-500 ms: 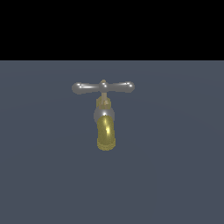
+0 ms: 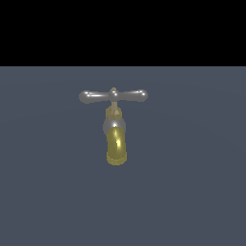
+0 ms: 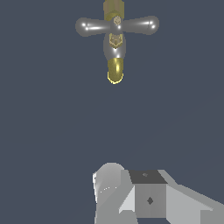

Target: Turn on the faucet by rotating a designated handle.

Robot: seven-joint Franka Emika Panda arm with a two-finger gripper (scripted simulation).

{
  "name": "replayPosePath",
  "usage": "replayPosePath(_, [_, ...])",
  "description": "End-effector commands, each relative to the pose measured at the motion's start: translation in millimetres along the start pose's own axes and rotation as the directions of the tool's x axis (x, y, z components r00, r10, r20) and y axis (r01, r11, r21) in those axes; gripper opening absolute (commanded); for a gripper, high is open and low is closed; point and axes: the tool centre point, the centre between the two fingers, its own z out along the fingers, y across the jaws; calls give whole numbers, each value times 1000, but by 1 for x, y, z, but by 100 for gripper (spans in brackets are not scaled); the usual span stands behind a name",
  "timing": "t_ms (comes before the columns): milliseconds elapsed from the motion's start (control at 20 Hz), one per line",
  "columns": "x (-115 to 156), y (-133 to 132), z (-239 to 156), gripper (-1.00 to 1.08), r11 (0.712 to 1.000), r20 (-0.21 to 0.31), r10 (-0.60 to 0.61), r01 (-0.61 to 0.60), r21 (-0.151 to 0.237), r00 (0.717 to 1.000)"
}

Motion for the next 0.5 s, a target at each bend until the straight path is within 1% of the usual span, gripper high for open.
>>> replayPosePath(0, [1, 3, 4, -100, 1000, -1, -23, 23, -1, 1000])
replayPosePath(250, [6, 14, 16, -100, 995, -4, -95, 95, -3, 995])
replayPosePath(450, [11, 25, 28, -100, 985, -7, -173, 173, -7, 985])
